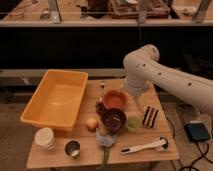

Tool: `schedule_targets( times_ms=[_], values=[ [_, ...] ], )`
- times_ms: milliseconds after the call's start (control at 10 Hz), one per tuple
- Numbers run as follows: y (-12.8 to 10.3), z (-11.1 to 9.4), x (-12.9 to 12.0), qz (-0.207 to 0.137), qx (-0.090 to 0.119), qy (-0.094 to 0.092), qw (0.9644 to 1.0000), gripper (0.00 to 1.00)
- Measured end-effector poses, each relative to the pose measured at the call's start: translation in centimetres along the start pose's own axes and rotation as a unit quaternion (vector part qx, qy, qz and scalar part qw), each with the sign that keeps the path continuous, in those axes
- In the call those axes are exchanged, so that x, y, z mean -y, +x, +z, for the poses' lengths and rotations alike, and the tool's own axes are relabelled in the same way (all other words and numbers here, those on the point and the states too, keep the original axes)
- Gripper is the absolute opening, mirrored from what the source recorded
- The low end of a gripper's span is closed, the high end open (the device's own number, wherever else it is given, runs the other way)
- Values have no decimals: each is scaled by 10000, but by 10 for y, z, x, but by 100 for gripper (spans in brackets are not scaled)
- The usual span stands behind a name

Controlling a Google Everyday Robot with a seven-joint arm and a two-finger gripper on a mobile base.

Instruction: Place towel in metal cup

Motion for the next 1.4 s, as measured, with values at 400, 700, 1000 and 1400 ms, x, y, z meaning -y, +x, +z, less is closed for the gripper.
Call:
schedule_targets(
  times_ms=[400, 700, 1000, 1400],
  values=[
    [-113, 2, 6, -942, 422, 112, 9946, 80],
    [-116, 2, 4, -987, 437, 103, 9941, 80],
    [-134, 16, 6, -1195, 603, 23, 9910, 80],
    [-166, 83, 0, -1415, 917, -102, 9856, 80]
  ],
)
